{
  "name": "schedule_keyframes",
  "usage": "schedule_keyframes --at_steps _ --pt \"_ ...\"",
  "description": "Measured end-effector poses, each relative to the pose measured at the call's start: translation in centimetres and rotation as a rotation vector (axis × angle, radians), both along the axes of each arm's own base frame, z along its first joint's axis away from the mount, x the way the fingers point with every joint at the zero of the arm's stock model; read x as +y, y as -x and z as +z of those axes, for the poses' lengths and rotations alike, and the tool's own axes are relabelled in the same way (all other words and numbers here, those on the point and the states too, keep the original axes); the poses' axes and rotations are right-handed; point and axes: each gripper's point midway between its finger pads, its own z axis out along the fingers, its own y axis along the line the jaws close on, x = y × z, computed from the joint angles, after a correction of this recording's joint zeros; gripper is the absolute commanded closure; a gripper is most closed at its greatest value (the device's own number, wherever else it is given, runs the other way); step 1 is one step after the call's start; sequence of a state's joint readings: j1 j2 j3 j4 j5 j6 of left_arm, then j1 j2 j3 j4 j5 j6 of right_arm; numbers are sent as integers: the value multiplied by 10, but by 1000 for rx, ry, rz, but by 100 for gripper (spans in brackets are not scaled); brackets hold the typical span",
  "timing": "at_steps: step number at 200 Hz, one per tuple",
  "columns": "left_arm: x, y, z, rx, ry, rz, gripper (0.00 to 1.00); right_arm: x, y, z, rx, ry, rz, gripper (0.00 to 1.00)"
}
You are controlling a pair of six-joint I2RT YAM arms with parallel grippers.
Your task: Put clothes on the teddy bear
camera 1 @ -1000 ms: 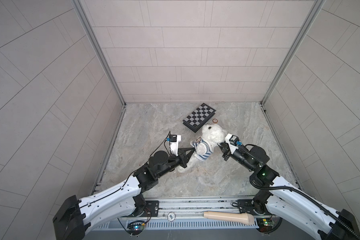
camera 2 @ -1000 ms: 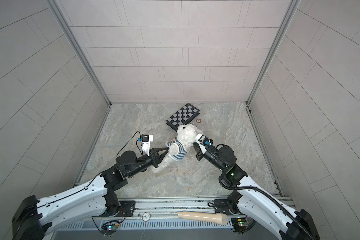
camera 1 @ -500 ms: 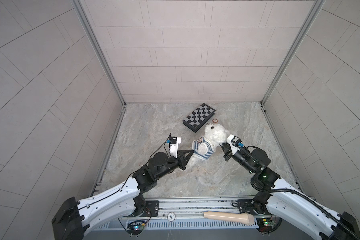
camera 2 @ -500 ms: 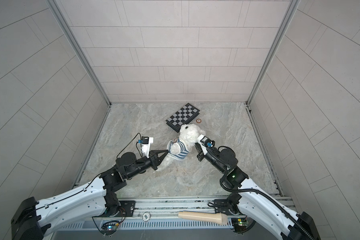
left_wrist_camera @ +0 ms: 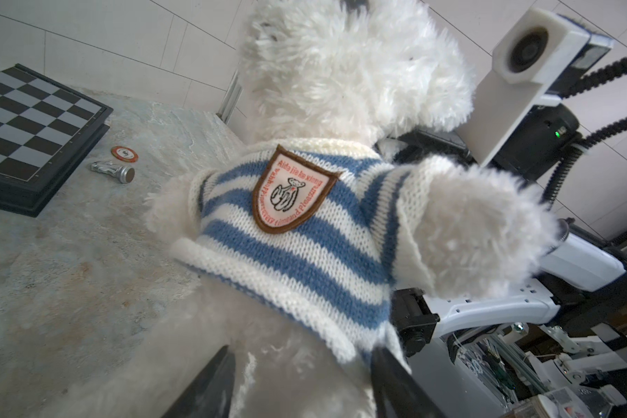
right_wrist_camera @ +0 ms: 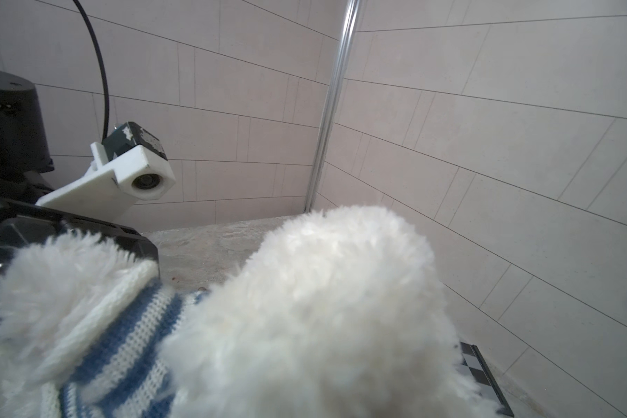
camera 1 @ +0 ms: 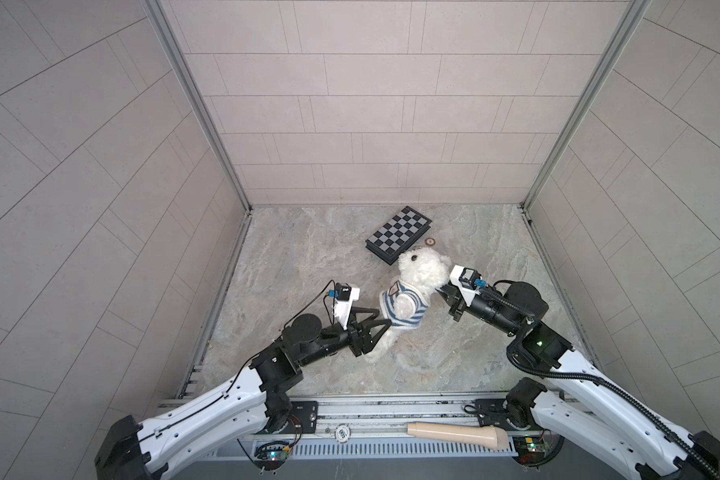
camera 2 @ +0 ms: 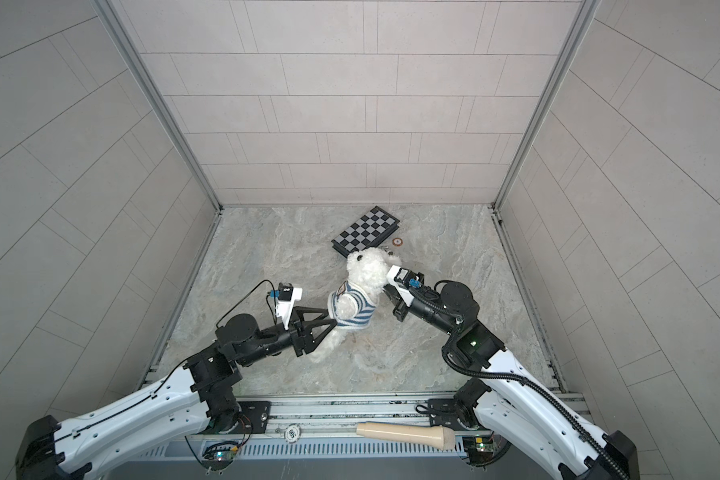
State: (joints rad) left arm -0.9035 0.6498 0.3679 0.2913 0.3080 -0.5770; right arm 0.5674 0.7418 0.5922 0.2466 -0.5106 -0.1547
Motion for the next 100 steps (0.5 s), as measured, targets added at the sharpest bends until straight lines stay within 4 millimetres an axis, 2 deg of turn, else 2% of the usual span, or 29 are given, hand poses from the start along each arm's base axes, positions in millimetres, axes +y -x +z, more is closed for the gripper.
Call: schedule_keyframes --at_steps 37,77,100 --pt "4 14 14 -46 31 -53 28 5 18 7 -59 24 155 100" --pt "5 26 26 -70 69 -109 20 1 13 16 -94 -6 232 100" --pt "7 28 32 -84 80 -108 11 6 17 20 -97 -12 297 100"
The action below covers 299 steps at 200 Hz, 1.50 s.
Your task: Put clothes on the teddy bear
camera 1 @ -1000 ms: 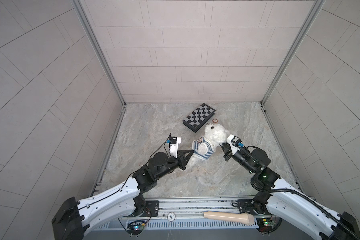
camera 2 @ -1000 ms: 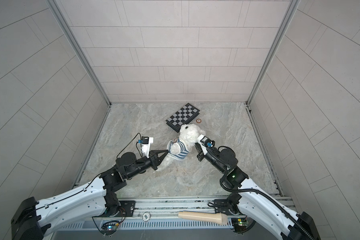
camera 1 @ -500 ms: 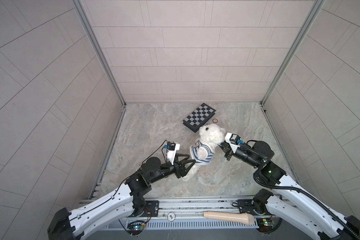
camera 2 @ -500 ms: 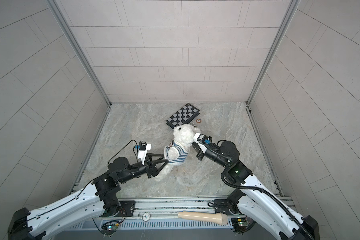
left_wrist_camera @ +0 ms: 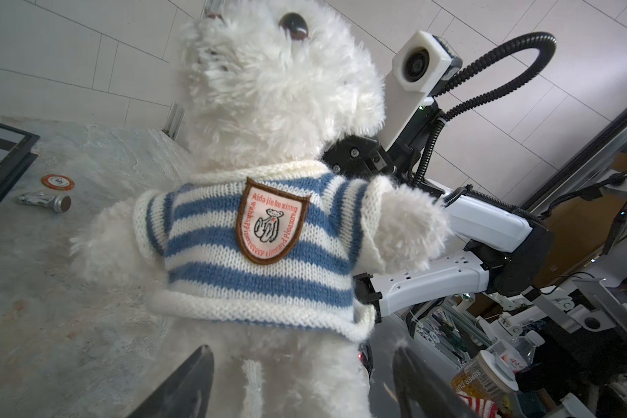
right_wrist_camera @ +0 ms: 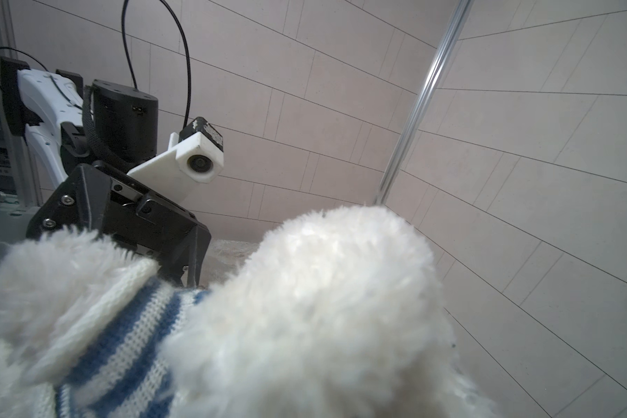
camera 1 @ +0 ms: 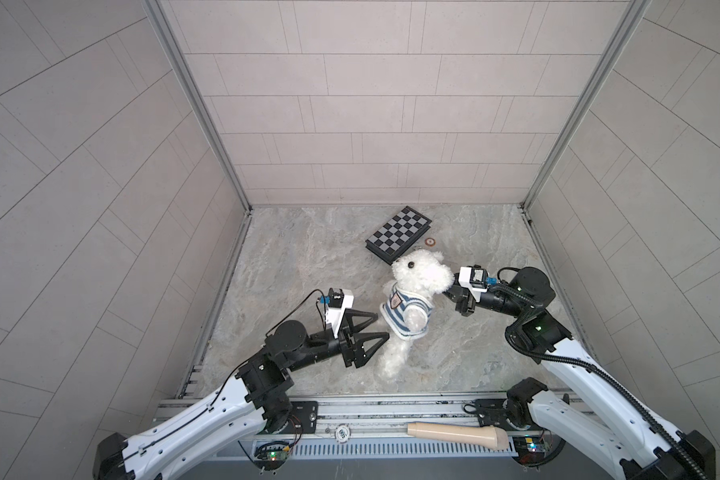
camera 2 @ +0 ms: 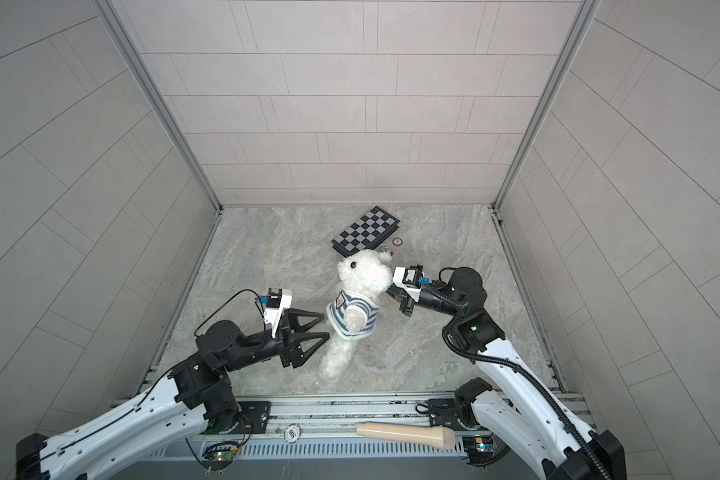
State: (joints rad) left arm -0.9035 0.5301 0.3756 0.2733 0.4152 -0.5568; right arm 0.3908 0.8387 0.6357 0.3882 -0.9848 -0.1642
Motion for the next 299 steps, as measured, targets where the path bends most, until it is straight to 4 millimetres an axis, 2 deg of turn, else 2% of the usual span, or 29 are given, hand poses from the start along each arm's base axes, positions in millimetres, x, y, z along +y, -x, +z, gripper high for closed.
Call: schedule_keyframes --at_steps 40,56,66,75,101,138,183,224,299 --pt "-3 -2 22 -4 25 -4 8 3 18 15 -48 3 90 100" --pt "-5 -4 28 6 33 -1 16 2 25 19 -79 13 102 100" --pt "-5 -6 27 6 23 8 24 1 28 23 -97 17 109 100" --pt "-5 -8 27 15 18 16 27 1 29 25 -108 17 116 100" --pt "-10 -12 24 23 -13 21 28 1 29 24 -107 19 123 100" --pt "-20 -15 9 56 -55 -2 31 1 28 24 -112 20 112 100" --pt "-36 -4 -9 73 -114 -69 74 0 22 20 -121 22 83 100" --pt "-37 -4 -15 61 -140 -63 100 -5 12 14 -136 20 -3 100" --pt "-32 -15 -27 61 -175 9 100 -15 -2 4 -152 -26 -121 100"
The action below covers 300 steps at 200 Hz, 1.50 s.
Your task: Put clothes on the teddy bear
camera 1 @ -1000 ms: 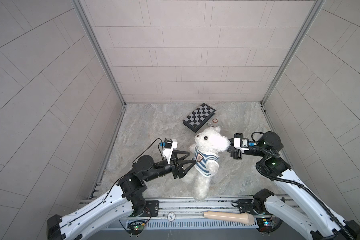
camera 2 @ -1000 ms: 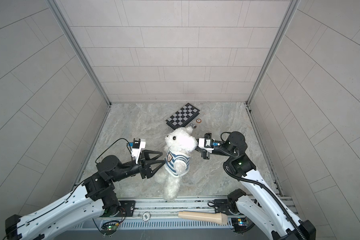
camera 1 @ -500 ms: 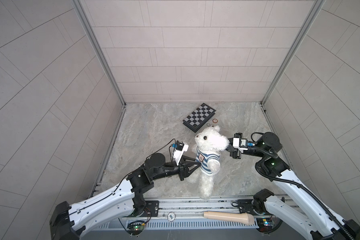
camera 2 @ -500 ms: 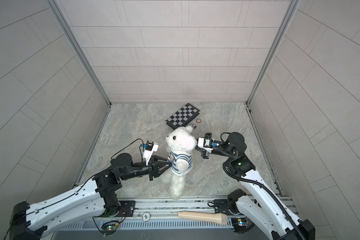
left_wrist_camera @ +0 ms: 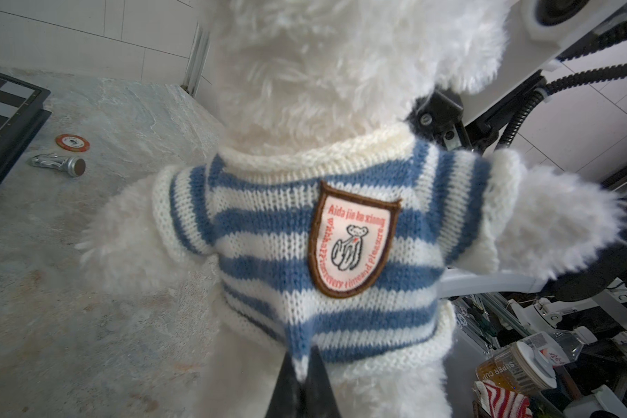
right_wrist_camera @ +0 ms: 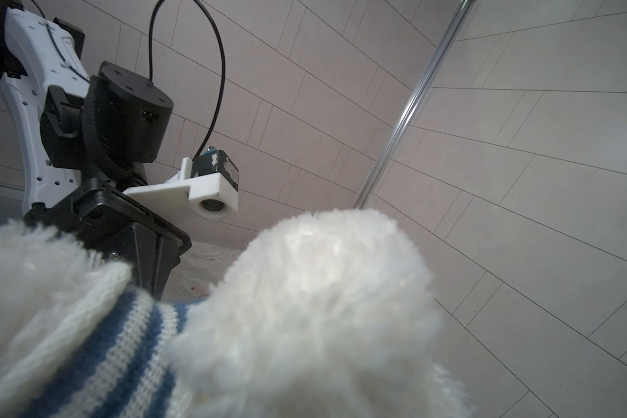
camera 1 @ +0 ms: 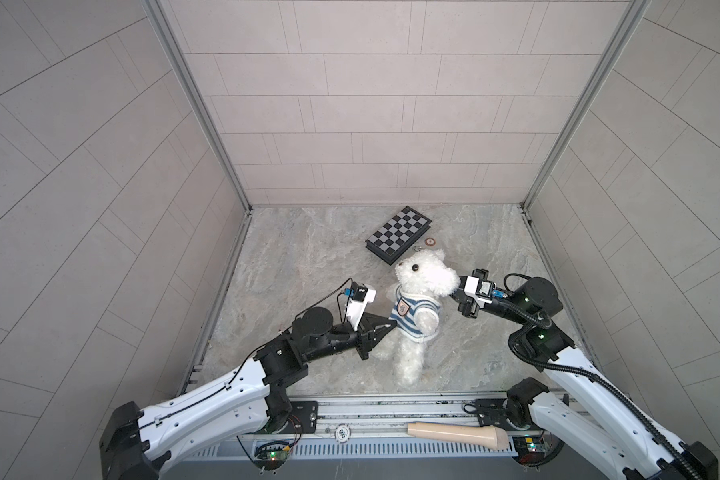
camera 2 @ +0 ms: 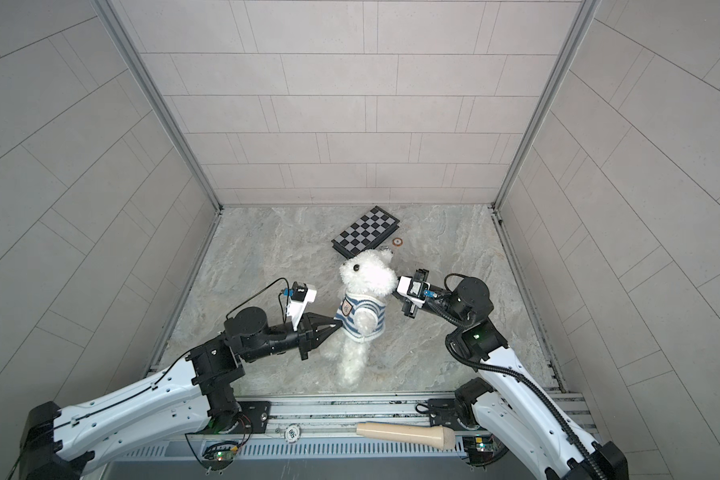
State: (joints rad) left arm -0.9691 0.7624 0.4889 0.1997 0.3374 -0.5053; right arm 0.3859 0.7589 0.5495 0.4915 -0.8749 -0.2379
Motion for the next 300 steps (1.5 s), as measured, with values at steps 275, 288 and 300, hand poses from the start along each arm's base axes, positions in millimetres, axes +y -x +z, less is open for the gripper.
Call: schedule_keyframes --at_steps 275,288,300 --pt "40 -86 21 182 225 134 0 -10 10 21 -11 -28 101 100" --pt "38 -92 22 218 260 129 0 -9 11 23 -7 -37 120 100" --pt "36 -95 22 254 294 117 1 -8 13 25 -4 -45 143 100"
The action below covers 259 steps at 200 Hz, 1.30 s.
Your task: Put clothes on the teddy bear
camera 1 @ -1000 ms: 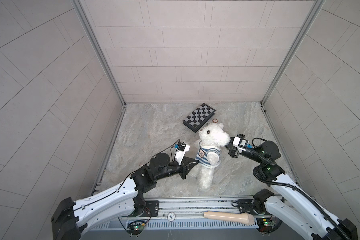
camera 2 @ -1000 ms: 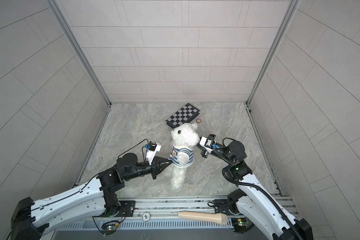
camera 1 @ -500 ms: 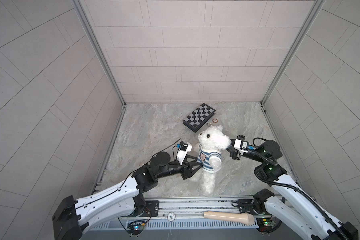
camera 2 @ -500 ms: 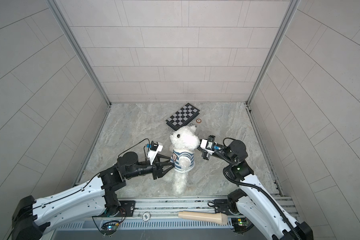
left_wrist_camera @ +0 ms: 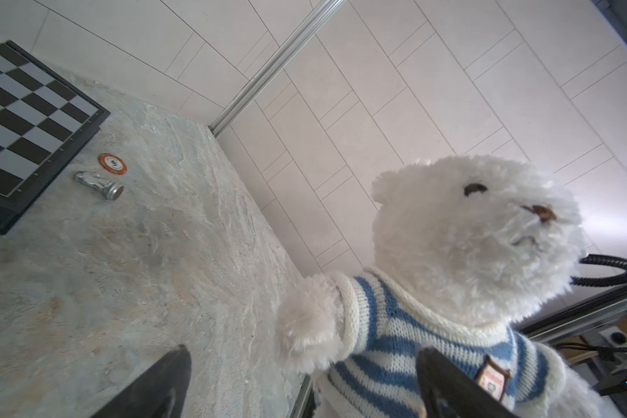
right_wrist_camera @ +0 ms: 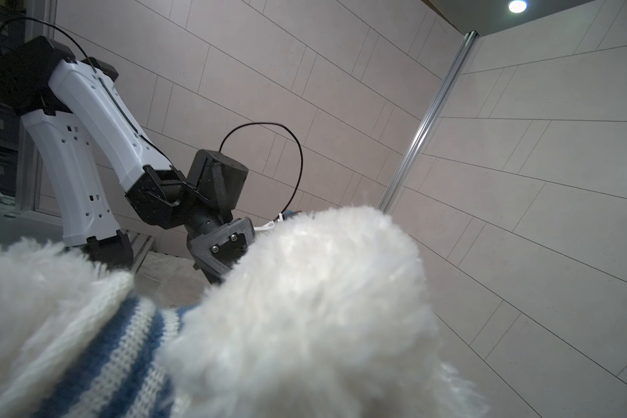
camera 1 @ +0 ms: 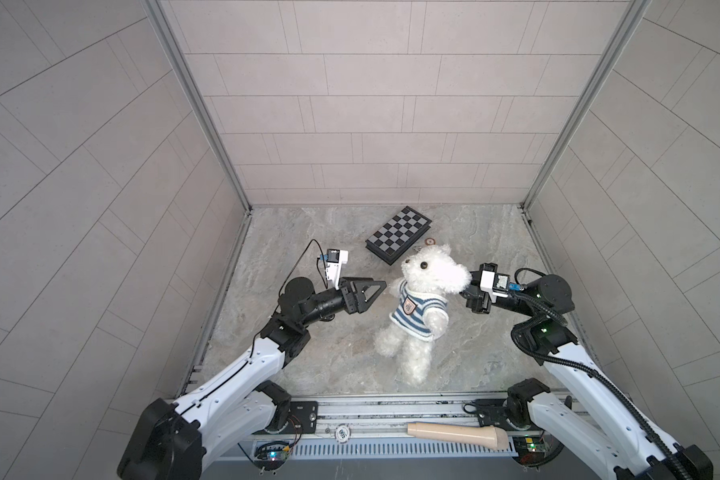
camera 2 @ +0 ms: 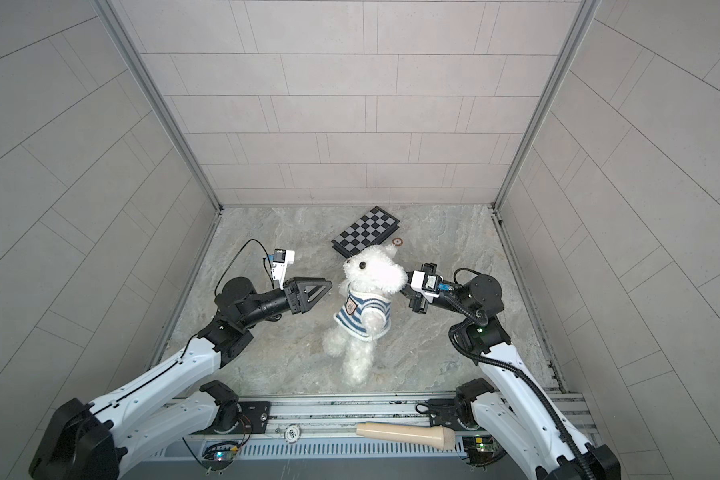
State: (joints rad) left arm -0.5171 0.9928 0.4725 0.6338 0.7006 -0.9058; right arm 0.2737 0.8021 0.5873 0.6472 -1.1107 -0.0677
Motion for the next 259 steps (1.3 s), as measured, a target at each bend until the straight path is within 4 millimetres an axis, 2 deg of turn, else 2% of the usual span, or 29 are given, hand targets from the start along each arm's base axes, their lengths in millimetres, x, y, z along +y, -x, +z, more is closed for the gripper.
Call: schedule_keyframes --at_steps 25,60,100,114,162,228,259 --pt "-3 -2 -3 47 47 -20 5 3 3 4 13 -14 53 100" --pt "-5 3 2 58 94 -50 15 5 10 21 -9 -52 117 100" --pt "-22 25 8 38 107 -142 22 5 17 30 -31 -73 151 100" --pt "-26 33 11 26 110 -170 26 5 18 30 -32 -73 157 100" --pt "-31 44 17 -11 116 -208 51 5 18 28 -27 -62 156 100" --pt "-31 48 21 -26 125 -219 52 4 19 25 -42 -46 130 100" --pt "-33 52 23 -37 128 -230 66 3 17 26 -43 -51 118 100"
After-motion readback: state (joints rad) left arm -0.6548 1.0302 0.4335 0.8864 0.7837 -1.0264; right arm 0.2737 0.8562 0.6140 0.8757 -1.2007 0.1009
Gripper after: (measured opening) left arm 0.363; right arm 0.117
